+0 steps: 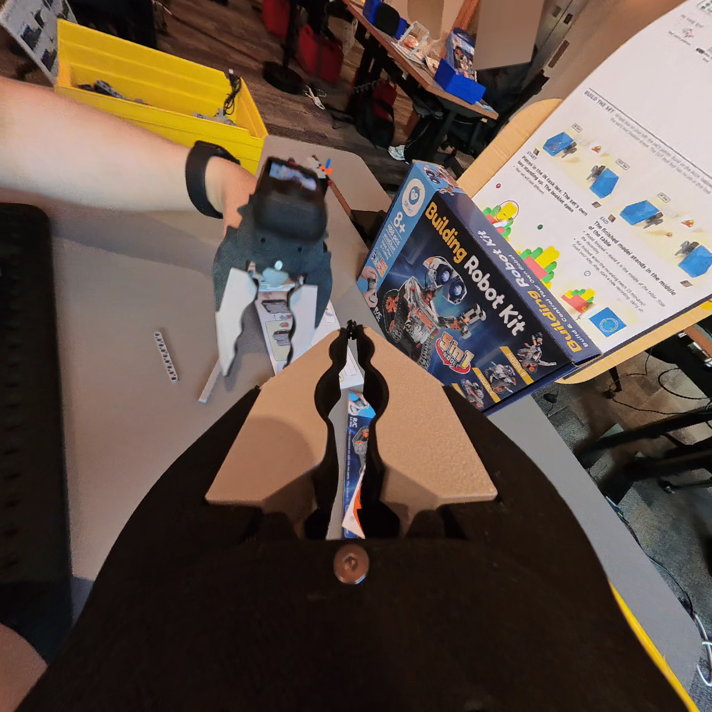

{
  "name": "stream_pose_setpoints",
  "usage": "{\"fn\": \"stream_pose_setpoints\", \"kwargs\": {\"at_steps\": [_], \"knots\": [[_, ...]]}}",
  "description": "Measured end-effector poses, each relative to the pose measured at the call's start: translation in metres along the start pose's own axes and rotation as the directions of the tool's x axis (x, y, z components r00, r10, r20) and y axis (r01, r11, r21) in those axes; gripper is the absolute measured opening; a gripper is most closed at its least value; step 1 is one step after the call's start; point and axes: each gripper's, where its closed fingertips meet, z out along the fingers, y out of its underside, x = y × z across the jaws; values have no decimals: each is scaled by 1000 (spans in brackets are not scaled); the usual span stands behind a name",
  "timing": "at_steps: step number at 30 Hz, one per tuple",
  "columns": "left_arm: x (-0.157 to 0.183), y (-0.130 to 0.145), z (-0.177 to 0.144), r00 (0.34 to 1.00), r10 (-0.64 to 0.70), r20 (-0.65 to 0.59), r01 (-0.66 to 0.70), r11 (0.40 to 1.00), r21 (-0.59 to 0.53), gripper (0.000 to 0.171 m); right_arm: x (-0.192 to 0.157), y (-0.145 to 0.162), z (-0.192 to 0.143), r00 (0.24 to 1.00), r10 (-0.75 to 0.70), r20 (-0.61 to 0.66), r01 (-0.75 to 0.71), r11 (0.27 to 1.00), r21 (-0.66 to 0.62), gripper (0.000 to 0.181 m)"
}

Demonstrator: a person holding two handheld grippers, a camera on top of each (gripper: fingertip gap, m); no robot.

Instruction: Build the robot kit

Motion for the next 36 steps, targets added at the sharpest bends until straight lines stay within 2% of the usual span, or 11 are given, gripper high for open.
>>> {"fn": "stream_pose_setpoints", "kwargs": {"at_steps": [4, 9, 13, 19, 21, 23, 25, 27, 30, 32, 36], "knots": [[8, 18, 31, 979, 63, -195, -107, 970, -220, 59, 0, 6, 1, 1000, -10, 1, 10, 1000, -16, 4], [-7, 46, 62, 960, 96, -263, -192, 909, -369, 59, 5, 5, -25, 999, 21, -35, -19, 999, 49, 4], [-11, 47, 65, 961, 112, -255, -206, 902, -380, 48, 11, 11, -39, 997, 41, -66, -37, 997, 64, 4], [-18, 57, 57, 987, 152, -57, -162, 896, -414, 24, 37, 12, -51, 981, 122, -148, -97, 982, 162, 4], [-28, 37, 42, 993, 45, 107, -14, 961, -276, 23, 54, 8, -57, 961, 178, -212, -130, 966, 223, 3], [-45, -3, 5, 945, -174, 278, 162, 985, 63, 23, 61, -4, -57, 952, 240, -191, -170, 931, 323, 3], [-59, -38, -54, 842, -429, 328, 246, 845, 475, 23, 65, -14, -44, 948, 275, -164, -199, 908, 369, 3], [-63, -44, -104, 748, -565, 348, 222, 707, 671, 23, 56, -16, -12, 954, 287, -90, -248, 919, 307, 3], [-70, -32, -167, 520, -643, 563, 9, 663, 748, 23, 47, -18, 39, 950, 301, -82, -280, 939, 198, 4], [-66, -32, -188, 428, -665, 612, -57, 656, 753, 23, 39, -35, 67, 944, 320, -77, -297, 929, 221, 4], [-55, -46, -184, 428, -662, 615, -79, 650, 756, 23, 31, -59, 96, 926, 334, -178, -271, 914, 302, 4]]}}
